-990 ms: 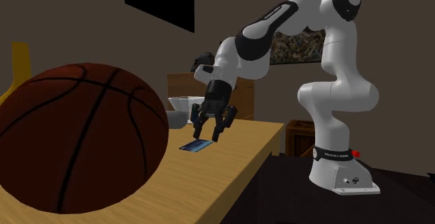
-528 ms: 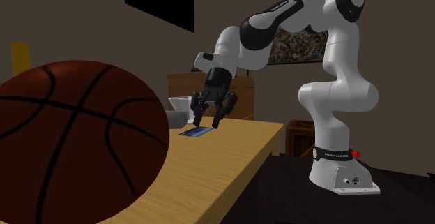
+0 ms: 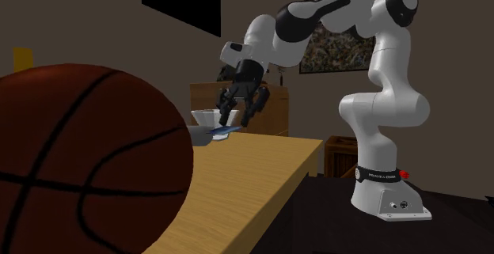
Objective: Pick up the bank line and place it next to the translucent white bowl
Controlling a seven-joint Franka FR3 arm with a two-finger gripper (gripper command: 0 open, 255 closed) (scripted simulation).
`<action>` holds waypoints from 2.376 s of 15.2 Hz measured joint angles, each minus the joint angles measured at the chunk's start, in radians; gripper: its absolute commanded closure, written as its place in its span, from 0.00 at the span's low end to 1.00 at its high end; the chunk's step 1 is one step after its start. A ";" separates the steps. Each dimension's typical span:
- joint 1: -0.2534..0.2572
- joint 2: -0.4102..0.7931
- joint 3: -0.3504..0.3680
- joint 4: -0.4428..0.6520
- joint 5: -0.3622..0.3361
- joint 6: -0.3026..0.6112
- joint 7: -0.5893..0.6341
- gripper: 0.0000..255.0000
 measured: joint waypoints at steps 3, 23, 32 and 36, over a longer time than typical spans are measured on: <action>-0.015 -0.018 0.014 0.023 -0.025 -0.037 0.032 1.00; -0.116 -0.069 -0.143 0.182 -0.125 -0.310 -0.078 1.00; -0.133 0.027 -0.370 0.338 -0.115 -0.464 -0.298 1.00; -0.117 0.115 -0.494 0.452 -0.075 -0.554 -0.407 1.00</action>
